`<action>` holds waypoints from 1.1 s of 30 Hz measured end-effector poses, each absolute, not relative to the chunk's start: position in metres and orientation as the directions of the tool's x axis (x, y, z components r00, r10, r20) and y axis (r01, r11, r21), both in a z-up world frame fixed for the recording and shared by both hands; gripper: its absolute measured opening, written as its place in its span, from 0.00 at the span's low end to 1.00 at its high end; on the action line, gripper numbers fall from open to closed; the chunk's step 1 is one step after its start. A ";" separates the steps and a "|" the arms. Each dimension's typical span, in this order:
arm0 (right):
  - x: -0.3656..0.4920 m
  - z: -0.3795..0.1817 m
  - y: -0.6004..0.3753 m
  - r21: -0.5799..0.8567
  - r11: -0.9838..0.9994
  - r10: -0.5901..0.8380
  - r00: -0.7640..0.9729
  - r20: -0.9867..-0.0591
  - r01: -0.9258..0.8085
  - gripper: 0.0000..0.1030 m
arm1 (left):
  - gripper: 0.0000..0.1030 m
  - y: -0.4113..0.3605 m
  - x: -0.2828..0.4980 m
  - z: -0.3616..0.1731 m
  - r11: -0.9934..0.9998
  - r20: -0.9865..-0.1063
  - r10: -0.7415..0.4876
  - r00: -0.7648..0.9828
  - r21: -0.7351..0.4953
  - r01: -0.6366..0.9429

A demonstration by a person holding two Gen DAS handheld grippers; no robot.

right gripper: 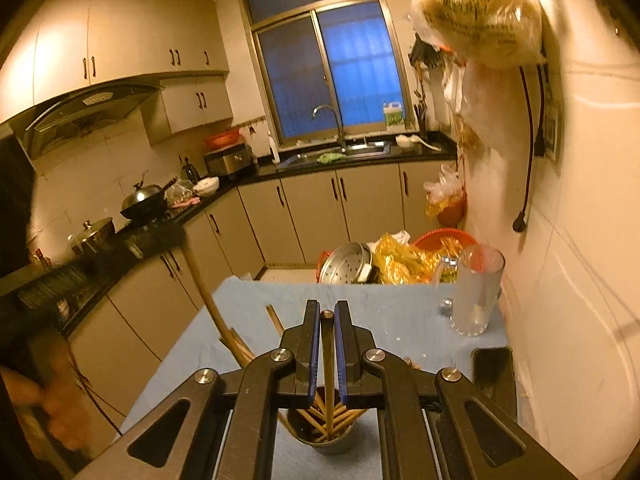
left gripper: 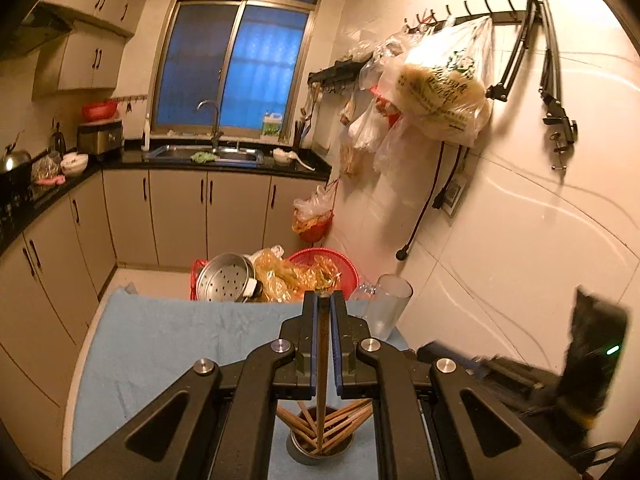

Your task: Organize utensils

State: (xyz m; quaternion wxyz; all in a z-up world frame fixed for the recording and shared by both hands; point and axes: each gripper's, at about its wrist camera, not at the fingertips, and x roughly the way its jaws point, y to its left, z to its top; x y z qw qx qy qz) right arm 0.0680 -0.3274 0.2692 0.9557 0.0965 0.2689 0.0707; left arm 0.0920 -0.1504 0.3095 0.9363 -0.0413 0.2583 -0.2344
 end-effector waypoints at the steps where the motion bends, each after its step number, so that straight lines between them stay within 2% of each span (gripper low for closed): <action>1: 0.068 0.266 -0.327 0.227 0.971 0.188 0.842 -0.505 -0.081 0.08 | 0.06 -0.151 0.091 0.311 0.888 -0.462 -0.457 0.760 -0.192 0.417; 6: 0.073 0.248 -0.328 0.246 0.967 0.197 0.825 -0.530 -0.073 0.08 | 0.06 -0.156 0.095 0.303 0.890 -0.480 -0.451 0.752 -0.186 0.415; 17: 0.080 0.228 -0.327 0.247 0.967 0.191 0.803 -0.565 -0.056 0.08 | 0.06 -0.161 0.112 0.254 0.910 -0.576 -0.403 0.711 -0.171 0.377; 25: 0.077 0.223 -0.331 0.246 0.968 0.176 0.808 -0.562 -0.040 0.08 | 0.06 -0.159 0.118 0.218 0.924 -0.634 -0.367 0.681 -0.163 0.346; 28: 0.076 0.222 -0.332 0.253 0.967 0.176 0.809 -0.560 -0.036 0.08 | 0.06 -0.154 0.116 0.214 0.934 -0.620 -0.342 0.706 -0.140 0.330; 32: 0.074 0.224 -0.332 0.252 0.967 0.174 0.813 -0.556 -0.034 0.12 | 0.06 -0.152 0.112 0.215 0.930 -0.617 -0.355 0.702 -0.159 0.331; 33: 0.074 0.224 -0.332 0.249 0.968 0.168 0.815 -0.554 -0.031 0.17 | 0.07 -0.151 0.111 0.215 0.929 -0.617 -0.358 0.701 -0.162 0.333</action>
